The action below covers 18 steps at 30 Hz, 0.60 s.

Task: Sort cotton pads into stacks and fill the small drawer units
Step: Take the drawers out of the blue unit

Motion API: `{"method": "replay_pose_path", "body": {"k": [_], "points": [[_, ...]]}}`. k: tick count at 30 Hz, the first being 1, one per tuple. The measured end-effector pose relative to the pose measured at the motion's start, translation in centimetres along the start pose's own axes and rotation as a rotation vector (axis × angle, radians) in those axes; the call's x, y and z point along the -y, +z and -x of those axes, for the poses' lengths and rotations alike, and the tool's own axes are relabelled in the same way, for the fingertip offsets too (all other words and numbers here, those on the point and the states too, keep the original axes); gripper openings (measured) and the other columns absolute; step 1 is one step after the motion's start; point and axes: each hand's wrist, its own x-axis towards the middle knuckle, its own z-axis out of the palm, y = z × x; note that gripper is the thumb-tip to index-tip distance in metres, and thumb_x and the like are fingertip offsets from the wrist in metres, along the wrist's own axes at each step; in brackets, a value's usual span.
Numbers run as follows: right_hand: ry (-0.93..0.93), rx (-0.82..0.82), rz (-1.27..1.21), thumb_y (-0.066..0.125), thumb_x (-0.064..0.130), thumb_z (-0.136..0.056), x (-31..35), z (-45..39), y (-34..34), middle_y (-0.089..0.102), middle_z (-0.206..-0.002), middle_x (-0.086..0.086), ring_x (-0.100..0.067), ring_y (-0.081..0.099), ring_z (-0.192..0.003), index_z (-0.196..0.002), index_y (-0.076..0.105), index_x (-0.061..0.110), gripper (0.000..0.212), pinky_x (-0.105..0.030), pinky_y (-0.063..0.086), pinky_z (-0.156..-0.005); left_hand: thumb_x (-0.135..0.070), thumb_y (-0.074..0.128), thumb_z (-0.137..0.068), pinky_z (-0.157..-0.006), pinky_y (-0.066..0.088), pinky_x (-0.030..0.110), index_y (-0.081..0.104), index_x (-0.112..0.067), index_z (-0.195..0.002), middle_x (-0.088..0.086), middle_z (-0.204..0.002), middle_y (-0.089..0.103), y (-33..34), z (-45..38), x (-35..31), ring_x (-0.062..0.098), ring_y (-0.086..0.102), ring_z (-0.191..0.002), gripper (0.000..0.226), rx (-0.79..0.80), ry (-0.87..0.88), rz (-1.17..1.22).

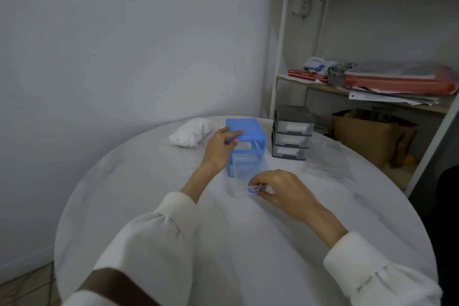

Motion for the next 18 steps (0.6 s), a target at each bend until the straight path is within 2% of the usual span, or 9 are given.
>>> {"method": "replay_pose_path", "body": {"k": [5,9,13,15,18], "points": [[-0.001,0.039,-0.044,0.064,0.016,-0.086,0.3,1.7,-0.2,0.069,-0.097,0.009,-0.006,0.061,-0.086,-0.102,0.069,0.019,0.017,-0.011,0.04,-0.078,-0.009,0.05,-0.096,-0.081,0.035,0.011,0.059,-0.014,-0.125,0.006,-0.149,0.034,0.1,-0.6,-0.3,0.021,0.053,-0.11,0.032,0.0,-0.029,0.022],[0.031,0.104,-0.036,0.062,0.019,-0.087,0.2,2.5,0.2,0.069,-0.099,0.008,-0.006,0.061,-0.087,-0.103,0.069,0.019,0.017,-0.012,0.043,-0.078,-0.006,0.048,-0.096,-0.094,0.039,0.023,0.059,-0.013,-0.126,0.008,-0.15,0.032,0.3,-0.7,-0.7,0.027,0.05,-0.12,0.032,-0.015,-0.042,0.015],[0.104,0.12,0.002,0.059,0.018,-0.086,-0.3,2.8,0.3,0.069,-0.095,0.006,-0.01,0.061,-0.086,-0.097,0.068,0.019,0.014,-0.021,0.047,-0.075,-0.004,0.045,-0.097,-0.102,0.037,0.026,0.058,-0.01,-0.127,0.01,-0.15,0.032,0.2,-0.6,-0.9,0.026,0.047,-0.124,0.033,-0.021,-0.031,-0.032],[0.125,0.124,0.012,0.06,0.023,-0.087,-0.6,2.9,0.0,0.068,-0.096,0.008,-0.01,0.062,-0.087,-0.097,0.068,0.02,0.013,-0.019,0.046,-0.074,-0.005,0.045,-0.097,-0.104,0.038,0.029,0.058,-0.01,-0.127,0.012,-0.149,0.034,-0.2,-0.8,-0.6,0.028,0.049,-0.123,0.033,-0.015,-0.023,-0.04],[0.13,0.137,0.006,0.063,0.034,-0.085,-0.7,2.8,-0.5,0.065,-0.103,0.013,-0.003,0.058,-0.092,-0.106,0.065,0.023,0.025,-0.015,0.042,-0.077,-0.006,0.045,-0.098,-0.105,0.04,0.034,0.058,-0.01,-0.127,0.013,-0.147,0.036,-1.2,-1.0,-0.1,0.028,0.049,-0.122,0.032,-0.021,-0.011,-0.045]]}}
